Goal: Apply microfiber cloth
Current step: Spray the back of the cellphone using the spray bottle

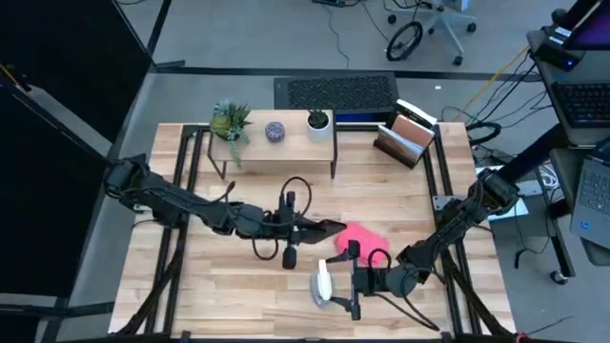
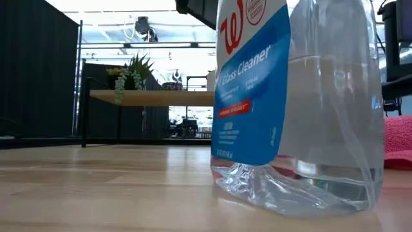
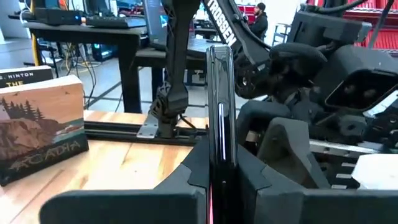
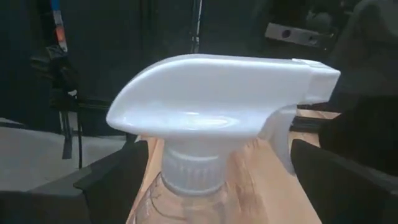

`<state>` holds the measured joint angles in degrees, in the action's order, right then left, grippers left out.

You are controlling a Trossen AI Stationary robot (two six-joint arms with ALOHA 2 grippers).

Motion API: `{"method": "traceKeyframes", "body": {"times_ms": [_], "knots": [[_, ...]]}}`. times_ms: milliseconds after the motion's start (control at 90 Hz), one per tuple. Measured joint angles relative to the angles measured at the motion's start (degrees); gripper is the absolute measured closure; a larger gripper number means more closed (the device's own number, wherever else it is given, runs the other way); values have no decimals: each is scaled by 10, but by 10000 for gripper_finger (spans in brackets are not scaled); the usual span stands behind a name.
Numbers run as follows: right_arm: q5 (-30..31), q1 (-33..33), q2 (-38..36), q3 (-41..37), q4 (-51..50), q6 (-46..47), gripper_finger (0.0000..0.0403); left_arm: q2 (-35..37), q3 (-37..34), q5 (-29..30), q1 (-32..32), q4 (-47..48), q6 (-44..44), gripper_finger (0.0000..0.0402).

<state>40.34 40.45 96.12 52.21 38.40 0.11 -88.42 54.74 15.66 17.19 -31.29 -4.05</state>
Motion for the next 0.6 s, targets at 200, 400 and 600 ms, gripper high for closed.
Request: {"method": "traceKeyframes", "body": {"times_ms": [200, 400, 600], "knots": [[-2, 0, 0, 0, 0, 1, 96, 3, 0, 30, 0, 1, 0, 391], [-2, 0, 0, 0, -2, 4, 130, 24, 0, 50, 4, 2, 1, 391], [-2, 1, 0, 0, -4, 4, 157, 46, 0, 72, 22, 6, 30, 391]]}}
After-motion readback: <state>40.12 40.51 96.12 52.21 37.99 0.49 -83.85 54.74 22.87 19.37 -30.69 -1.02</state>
